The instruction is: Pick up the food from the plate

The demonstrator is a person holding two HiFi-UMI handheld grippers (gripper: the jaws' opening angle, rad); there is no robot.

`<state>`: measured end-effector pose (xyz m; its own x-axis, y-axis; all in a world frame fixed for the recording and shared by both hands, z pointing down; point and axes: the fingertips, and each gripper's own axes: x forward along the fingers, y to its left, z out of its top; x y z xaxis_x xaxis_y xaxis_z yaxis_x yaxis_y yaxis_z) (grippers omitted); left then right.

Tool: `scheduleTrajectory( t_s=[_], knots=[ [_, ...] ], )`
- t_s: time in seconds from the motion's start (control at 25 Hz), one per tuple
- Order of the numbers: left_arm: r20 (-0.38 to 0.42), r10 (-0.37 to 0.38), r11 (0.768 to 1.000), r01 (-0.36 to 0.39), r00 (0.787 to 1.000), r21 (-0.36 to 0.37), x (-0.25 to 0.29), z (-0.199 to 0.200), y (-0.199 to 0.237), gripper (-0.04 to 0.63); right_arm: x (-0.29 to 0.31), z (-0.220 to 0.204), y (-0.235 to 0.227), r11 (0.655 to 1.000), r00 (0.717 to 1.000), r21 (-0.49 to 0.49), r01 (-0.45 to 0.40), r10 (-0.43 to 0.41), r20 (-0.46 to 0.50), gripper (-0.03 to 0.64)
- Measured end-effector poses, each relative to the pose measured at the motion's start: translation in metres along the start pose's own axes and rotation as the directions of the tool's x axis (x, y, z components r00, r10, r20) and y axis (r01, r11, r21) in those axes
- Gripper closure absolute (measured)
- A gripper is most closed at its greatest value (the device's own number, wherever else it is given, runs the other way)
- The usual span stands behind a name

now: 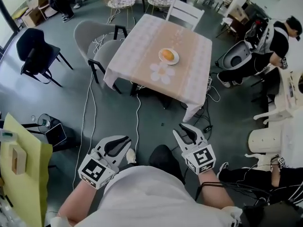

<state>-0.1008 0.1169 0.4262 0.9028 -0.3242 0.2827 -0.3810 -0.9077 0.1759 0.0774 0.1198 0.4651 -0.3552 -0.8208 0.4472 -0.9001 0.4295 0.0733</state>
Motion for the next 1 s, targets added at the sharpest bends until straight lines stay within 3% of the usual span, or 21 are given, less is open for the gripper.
scheduleTrajectory(
  t_s=[0.24, 0.48, 0.72, 1.0],
  knots=[
    [-0.017, 0.08, 0.996, -0.08, 0.997, -0.044, 0.036, 0.0, 0.05, 0.516, 0.091, 0.005, -0.078, 0.999, 1.0, -0.038, -0.013, 0.012, -0.013, 0.449],
    [-0.011, 0.183, 0.981, -0.183, 0.983, -0.067, 0.102, 0.056, 0.1, 0.474, 0.189, 0.015, -0.188, 0.995, 0.998, -0.085, -0.058, 0.056, -0.029, 0.37],
    [-0.043, 0.281, 0.953, -0.284, 0.959, -0.108, 0.158, 0.095, 0.134, 0.466, 0.278, 0.008, -0.277, 0.983, 0.994, -0.165, -0.084, 0.07, -0.087, 0.322],
    [-0.103, 0.383, 0.901, -0.396, 0.918, -0.178, 0.184, 0.099, 0.155, 0.466, 0.372, -0.019, -0.335, 0.98, 0.984, -0.185, -0.077, 0.045, -0.172, 0.268]
  ],
)
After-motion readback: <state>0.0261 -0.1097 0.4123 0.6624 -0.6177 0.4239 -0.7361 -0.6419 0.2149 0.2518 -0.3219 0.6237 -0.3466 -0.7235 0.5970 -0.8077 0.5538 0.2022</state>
